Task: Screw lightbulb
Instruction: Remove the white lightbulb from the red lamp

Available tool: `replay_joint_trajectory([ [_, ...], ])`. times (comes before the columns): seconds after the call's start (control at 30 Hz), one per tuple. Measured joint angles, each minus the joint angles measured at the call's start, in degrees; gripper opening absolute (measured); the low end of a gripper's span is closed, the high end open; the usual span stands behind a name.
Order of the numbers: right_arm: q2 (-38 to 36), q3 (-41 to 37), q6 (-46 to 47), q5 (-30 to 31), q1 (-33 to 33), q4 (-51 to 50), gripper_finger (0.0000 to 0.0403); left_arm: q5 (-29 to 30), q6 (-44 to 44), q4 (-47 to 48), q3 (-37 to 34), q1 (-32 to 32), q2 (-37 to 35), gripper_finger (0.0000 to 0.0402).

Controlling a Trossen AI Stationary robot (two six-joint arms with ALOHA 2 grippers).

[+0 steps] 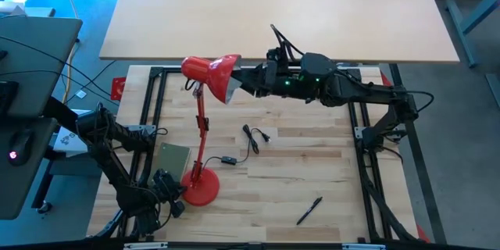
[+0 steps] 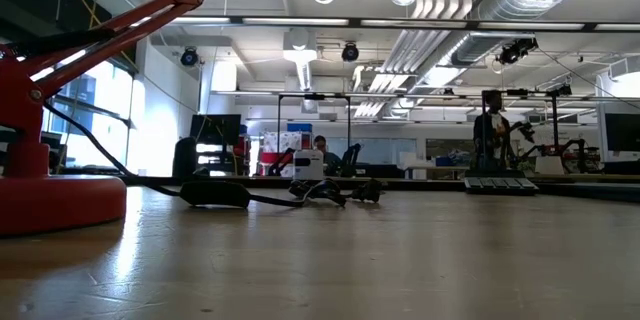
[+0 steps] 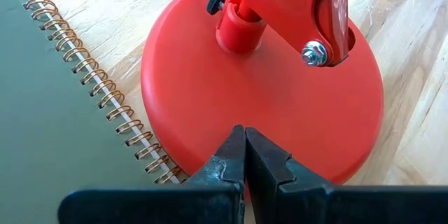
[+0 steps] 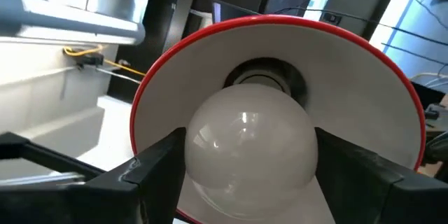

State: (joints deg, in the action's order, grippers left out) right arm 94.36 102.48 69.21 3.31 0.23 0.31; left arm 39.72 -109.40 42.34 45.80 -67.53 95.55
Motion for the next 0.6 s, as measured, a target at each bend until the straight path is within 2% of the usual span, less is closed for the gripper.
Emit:
replay_joint_trajectory([
  [0.4, -0.02, 0.00, -11.78, -2.53, 0.00, -2.17, 0.0271, 0.00, 0.02, -0.10, 0.00, 0.00, 0.00, 0.0000],
  [0.6, 0.00, -0.01, -22.41, -4.54, -0.26, -4.07, 0.0271, -0.02, 0.02, -0.11, 0.00, 0.00, 0.00, 0.0000],
])
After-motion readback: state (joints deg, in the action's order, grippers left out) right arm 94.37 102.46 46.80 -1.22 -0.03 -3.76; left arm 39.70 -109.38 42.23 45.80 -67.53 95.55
